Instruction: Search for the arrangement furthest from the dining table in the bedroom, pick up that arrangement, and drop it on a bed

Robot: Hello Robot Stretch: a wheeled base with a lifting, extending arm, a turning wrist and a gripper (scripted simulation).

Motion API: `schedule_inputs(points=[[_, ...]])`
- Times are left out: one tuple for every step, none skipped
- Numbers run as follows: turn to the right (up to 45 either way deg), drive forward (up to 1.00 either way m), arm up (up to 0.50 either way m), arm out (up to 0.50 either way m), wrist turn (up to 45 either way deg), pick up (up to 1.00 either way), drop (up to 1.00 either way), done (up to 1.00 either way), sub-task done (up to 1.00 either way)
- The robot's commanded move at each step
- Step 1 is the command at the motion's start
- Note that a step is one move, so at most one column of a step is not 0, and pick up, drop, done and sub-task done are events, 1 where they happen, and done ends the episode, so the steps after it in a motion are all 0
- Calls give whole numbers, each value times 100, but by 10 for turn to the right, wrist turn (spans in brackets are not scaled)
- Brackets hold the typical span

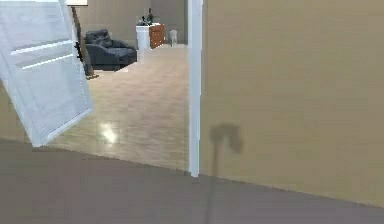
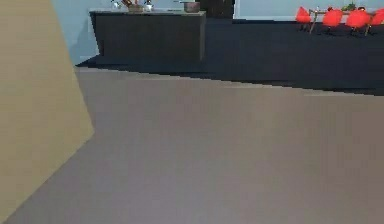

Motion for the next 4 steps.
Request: schedule_inputs(points=[[0, 5, 0, 0, 0, 0, 0, 0, 0], [-240, 0, 0, 0, 0, 0, 0, 0, 0], [0, 100, 0, 0, 0, 0, 0, 0, 0], [-60, 0, 0, 0, 0, 0, 0, 0, 0]])
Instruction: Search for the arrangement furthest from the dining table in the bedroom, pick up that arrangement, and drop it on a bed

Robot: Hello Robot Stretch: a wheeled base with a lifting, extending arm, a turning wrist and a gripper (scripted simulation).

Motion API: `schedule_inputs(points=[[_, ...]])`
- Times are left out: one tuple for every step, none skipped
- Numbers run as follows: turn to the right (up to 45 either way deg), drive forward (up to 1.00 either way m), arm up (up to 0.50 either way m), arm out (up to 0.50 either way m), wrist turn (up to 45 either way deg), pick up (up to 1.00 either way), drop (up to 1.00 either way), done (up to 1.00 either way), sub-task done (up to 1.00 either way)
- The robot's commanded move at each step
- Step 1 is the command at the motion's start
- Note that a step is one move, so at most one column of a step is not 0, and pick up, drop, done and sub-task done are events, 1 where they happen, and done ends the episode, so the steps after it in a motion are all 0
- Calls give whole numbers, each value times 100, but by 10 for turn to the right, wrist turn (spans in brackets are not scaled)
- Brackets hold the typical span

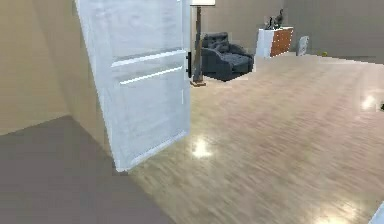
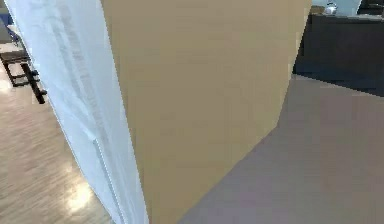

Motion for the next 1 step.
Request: schedule_inputs(points=[[0, 55, 0, 0, 0, 0, 0, 0, 0]])
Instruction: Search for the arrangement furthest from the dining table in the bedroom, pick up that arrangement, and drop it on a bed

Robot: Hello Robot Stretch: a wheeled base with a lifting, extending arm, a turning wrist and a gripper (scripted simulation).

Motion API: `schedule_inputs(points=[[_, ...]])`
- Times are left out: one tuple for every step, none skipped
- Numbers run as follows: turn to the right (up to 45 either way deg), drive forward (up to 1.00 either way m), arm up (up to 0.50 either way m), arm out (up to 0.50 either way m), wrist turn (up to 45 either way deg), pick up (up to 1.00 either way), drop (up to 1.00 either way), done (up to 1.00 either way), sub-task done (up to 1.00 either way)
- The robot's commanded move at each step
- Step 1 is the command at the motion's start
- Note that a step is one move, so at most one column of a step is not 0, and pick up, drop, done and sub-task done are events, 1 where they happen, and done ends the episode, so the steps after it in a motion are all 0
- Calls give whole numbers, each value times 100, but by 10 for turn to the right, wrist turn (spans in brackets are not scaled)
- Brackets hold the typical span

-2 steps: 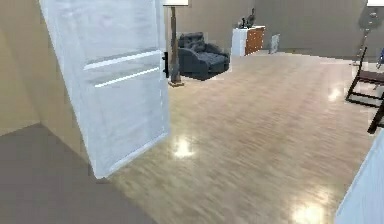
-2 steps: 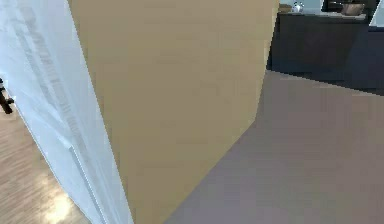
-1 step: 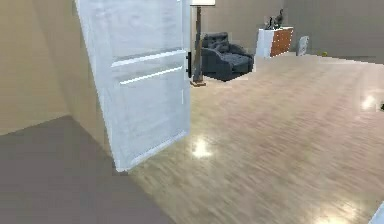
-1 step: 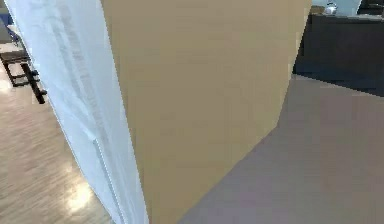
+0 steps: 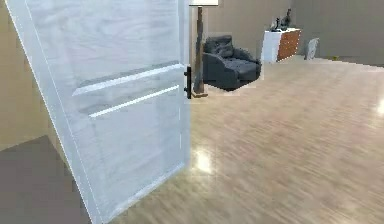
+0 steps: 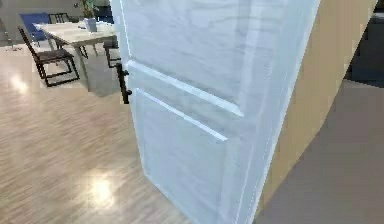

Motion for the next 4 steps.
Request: schedule_inputs(points=[[420, 0, 0, 0, 0, 0, 0, 0, 0], [0, 100, 0, 0, 0, 0, 0, 0, 0], [90, 0, 0, 0, 0, 0, 0, 0, 0], [0, 30, 0, 0, 0, 0, 0, 0, 0]])
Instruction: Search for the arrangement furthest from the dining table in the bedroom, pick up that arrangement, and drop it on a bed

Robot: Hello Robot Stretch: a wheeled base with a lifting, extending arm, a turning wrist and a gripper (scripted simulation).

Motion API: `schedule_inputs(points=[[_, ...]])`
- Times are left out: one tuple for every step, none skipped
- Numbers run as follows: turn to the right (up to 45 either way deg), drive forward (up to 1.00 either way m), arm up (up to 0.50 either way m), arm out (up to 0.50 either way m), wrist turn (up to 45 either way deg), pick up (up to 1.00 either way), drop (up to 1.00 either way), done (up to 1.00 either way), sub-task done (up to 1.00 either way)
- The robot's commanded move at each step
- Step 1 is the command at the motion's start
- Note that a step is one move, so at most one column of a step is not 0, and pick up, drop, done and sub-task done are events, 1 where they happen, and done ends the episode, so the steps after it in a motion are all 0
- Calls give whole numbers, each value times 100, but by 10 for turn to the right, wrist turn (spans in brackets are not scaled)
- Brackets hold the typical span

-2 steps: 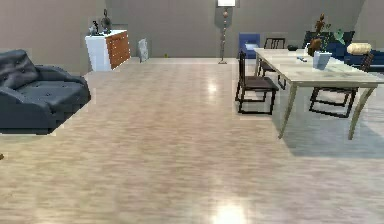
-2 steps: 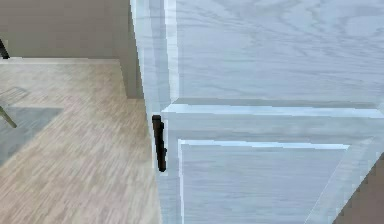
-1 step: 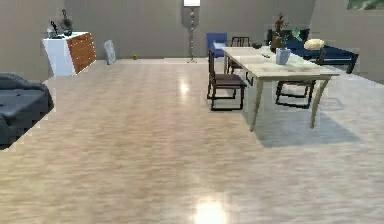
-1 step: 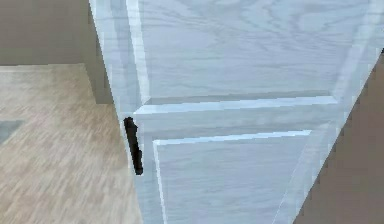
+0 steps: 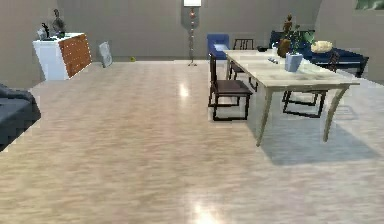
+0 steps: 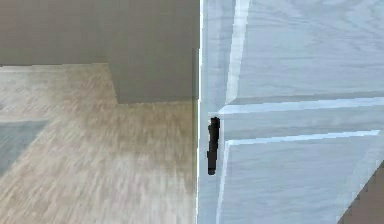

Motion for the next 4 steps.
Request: schedule_inputs(points=[[150, 0, 0, 0, 0, 0, 0, 0, 0], [0, 100, 0, 0, 0, 0, 0, 0, 0], [150, 0, 0, 0, 0, 0, 0, 0, 0], [0, 10, 0, 0, 0, 0, 0, 0, 0]])
